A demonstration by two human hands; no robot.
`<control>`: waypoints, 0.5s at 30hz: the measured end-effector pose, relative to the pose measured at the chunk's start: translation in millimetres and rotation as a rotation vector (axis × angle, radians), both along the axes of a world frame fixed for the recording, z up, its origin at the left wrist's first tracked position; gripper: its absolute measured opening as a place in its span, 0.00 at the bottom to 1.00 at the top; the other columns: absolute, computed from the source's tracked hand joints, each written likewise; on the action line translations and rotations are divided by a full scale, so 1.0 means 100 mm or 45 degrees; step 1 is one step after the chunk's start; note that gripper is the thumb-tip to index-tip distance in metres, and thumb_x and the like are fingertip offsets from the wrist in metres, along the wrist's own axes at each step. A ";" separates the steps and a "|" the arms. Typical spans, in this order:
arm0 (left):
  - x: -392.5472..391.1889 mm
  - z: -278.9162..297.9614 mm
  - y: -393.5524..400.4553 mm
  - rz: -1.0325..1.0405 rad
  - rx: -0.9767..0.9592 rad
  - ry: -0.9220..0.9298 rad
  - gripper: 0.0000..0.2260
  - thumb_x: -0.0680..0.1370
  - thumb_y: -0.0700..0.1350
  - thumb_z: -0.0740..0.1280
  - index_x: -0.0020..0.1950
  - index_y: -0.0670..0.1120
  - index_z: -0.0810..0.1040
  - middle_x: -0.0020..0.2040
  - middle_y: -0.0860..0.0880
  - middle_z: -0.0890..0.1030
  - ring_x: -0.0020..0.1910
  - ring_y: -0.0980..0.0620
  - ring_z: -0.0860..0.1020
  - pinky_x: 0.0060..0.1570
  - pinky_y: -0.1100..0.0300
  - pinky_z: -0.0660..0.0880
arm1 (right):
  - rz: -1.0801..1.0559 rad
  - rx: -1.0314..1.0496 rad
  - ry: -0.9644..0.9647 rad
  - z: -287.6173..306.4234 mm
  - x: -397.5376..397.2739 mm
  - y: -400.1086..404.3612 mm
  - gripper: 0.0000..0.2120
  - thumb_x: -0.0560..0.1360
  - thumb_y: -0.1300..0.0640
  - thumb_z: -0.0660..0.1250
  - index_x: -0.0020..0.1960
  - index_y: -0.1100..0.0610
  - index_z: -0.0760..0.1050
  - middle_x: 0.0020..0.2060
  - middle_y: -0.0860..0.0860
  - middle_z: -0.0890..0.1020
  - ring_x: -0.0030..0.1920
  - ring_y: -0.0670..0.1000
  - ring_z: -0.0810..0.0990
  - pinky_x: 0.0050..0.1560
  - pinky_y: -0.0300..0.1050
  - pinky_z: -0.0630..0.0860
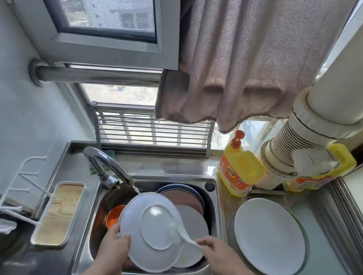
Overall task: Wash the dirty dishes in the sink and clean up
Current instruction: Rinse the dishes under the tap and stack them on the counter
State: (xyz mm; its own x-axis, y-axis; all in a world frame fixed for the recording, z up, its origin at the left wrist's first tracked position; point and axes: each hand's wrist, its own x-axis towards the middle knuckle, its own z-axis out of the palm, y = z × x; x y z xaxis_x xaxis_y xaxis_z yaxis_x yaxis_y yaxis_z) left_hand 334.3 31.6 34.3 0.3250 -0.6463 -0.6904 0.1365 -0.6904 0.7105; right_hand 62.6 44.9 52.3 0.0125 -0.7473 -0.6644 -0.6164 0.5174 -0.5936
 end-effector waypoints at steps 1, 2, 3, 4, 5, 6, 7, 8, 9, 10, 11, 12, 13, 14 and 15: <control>0.04 -0.03 0.00 0.009 0.023 0.004 0.12 0.84 0.34 0.59 0.60 0.49 0.75 0.58 0.36 0.81 0.51 0.32 0.83 0.41 0.33 0.83 | -0.035 -0.003 -0.045 0.02 0.01 0.04 0.11 0.83 0.50 0.61 0.58 0.39 0.81 0.51 0.45 0.86 0.36 0.42 0.80 0.40 0.39 0.76; 0.07 -0.05 0.01 0.025 0.039 0.037 0.12 0.85 0.33 0.59 0.62 0.47 0.75 0.59 0.36 0.80 0.52 0.33 0.83 0.38 0.37 0.84 | -0.085 -0.035 -0.086 0.02 0.02 0.08 0.11 0.84 0.50 0.62 0.58 0.39 0.81 0.50 0.45 0.85 0.33 0.39 0.79 0.36 0.36 0.76; 0.08 -0.04 0.00 0.052 0.057 0.090 0.12 0.85 0.33 0.59 0.64 0.46 0.73 0.59 0.37 0.80 0.53 0.34 0.82 0.37 0.40 0.84 | -0.157 -0.068 -0.132 0.05 0.05 0.11 0.11 0.84 0.51 0.62 0.59 0.40 0.81 0.49 0.44 0.85 0.31 0.36 0.78 0.31 0.31 0.72; 0.09 -0.03 -0.01 0.083 0.078 0.152 0.13 0.86 0.34 0.58 0.67 0.45 0.73 0.60 0.39 0.79 0.53 0.35 0.82 0.36 0.43 0.84 | -0.254 -0.104 -0.178 0.02 0.08 0.13 0.10 0.85 0.52 0.62 0.59 0.41 0.80 0.46 0.44 0.84 0.28 0.35 0.77 0.28 0.29 0.69; 0.11 -0.03 -0.04 0.112 0.090 0.216 0.13 0.86 0.34 0.58 0.68 0.45 0.72 0.61 0.39 0.79 0.54 0.36 0.82 0.35 0.44 0.84 | -0.361 -0.124 -0.213 0.01 0.10 0.14 0.09 0.85 0.51 0.62 0.59 0.42 0.80 0.44 0.44 0.83 0.27 0.36 0.76 0.27 0.29 0.68; 0.12 -0.01 -0.09 0.132 0.099 0.275 0.13 0.86 0.35 0.58 0.69 0.46 0.73 0.61 0.39 0.80 0.53 0.36 0.82 0.36 0.44 0.84 | -0.454 -0.129 -0.226 -0.01 0.13 0.15 0.08 0.85 0.50 0.62 0.59 0.43 0.80 0.42 0.44 0.83 0.29 0.38 0.75 0.29 0.30 0.67; 0.14 0.00 -0.16 0.147 0.110 0.327 0.13 0.87 0.36 0.58 0.68 0.46 0.73 0.61 0.39 0.81 0.52 0.36 0.83 0.36 0.44 0.84 | -0.516 -0.133 -0.225 0.01 0.17 0.15 0.08 0.84 0.47 0.63 0.59 0.45 0.80 0.39 0.44 0.83 0.30 0.39 0.74 0.30 0.34 0.68; 0.16 0.02 -0.23 0.157 0.125 0.367 0.12 0.87 0.37 0.58 0.67 0.47 0.74 0.60 0.38 0.82 0.51 0.36 0.84 0.35 0.44 0.84 | -0.548 -0.110 -0.211 -0.02 0.21 0.16 0.09 0.83 0.45 0.65 0.56 0.47 0.81 0.35 0.44 0.81 0.29 0.41 0.73 0.31 0.37 0.68; 0.17 0.04 -0.32 0.159 0.137 0.401 0.11 0.87 0.38 0.58 0.66 0.48 0.75 0.59 0.38 0.83 0.49 0.36 0.84 0.34 0.45 0.84 | -0.586 -0.083 -0.196 -0.04 0.24 0.16 0.11 0.82 0.44 0.67 0.52 0.50 0.81 0.31 0.44 0.79 0.27 0.43 0.71 0.31 0.39 0.66; 0.19 0.07 -0.42 0.161 0.143 0.433 0.10 0.88 0.39 0.57 0.64 0.48 0.76 0.57 0.38 0.83 0.48 0.37 0.84 0.33 0.46 0.84 | -0.631 -0.060 -0.189 -0.07 0.27 0.15 0.13 0.80 0.44 0.69 0.49 0.54 0.81 0.27 0.44 0.75 0.25 0.45 0.70 0.30 0.40 0.65; 0.21 0.08 -0.53 0.160 0.146 0.458 0.10 0.88 0.40 0.57 0.63 0.47 0.76 0.55 0.38 0.84 0.47 0.38 0.84 0.31 0.48 0.83 | -0.693 -0.040 -0.187 -0.08 0.31 0.14 0.15 0.80 0.45 0.70 0.47 0.58 0.79 0.26 0.45 0.72 0.25 0.47 0.68 0.30 0.41 0.63; 0.23 0.10 -0.64 0.168 0.155 0.483 0.10 0.88 0.40 0.56 0.64 0.45 0.77 0.53 0.38 0.84 0.46 0.39 0.85 0.30 0.49 0.83 | -0.767 -0.029 -0.205 -0.11 0.34 0.11 0.16 0.79 0.47 0.71 0.45 0.60 0.77 0.25 0.46 0.69 0.26 0.48 0.66 0.30 0.42 0.62; 0.25 0.11 -0.75 0.177 0.169 0.516 0.11 0.88 0.41 0.56 0.64 0.42 0.76 0.50 0.39 0.85 0.43 0.40 0.85 0.28 0.49 0.83 | -0.838 -0.026 -0.229 -0.13 0.39 0.08 0.16 0.79 0.48 0.72 0.44 0.60 0.74 0.26 0.47 0.68 0.26 0.49 0.64 0.30 0.42 0.61; 0.26 0.13 -0.85 0.185 0.191 0.550 0.11 0.88 0.40 0.56 0.64 0.40 0.76 0.46 0.38 0.86 0.40 0.40 0.86 0.27 0.50 0.82 | -0.889 -0.028 -0.243 -0.16 0.42 0.04 0.16 0.79 0.50 0.72 0.42 0.59 0.71 0.26 0.48 0.67 0.27 0.50 0.63 0.31 0.42 0.60; 0.27 0.13 -0.95 0.178 0.209 0.590 0.11 0.88 0.39 0.56 0.64 0.37 0.76 0.43 0.38 0.87 0.37 0.40 0.87 0.26 0.50 0.82 | -0.928 -0.037 -0.239 -0.17 0.47 -0.02 0.16 0.80 0.51 0.72 0.41 0.57 0.68 0.27 0.50 0.67 0.27 0.51 0.63 0.30 0.42 0.60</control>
State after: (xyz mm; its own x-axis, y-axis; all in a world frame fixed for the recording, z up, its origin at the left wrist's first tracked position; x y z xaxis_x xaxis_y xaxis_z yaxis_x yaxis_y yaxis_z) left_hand 361.6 -63.4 47.7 0.0359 -0.4894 -0.8713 0.5104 -0.7406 0.4370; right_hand 109.3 43.2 35.6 -0.3811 -0.6268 -0.6796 -0.0110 0.7381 -0.6746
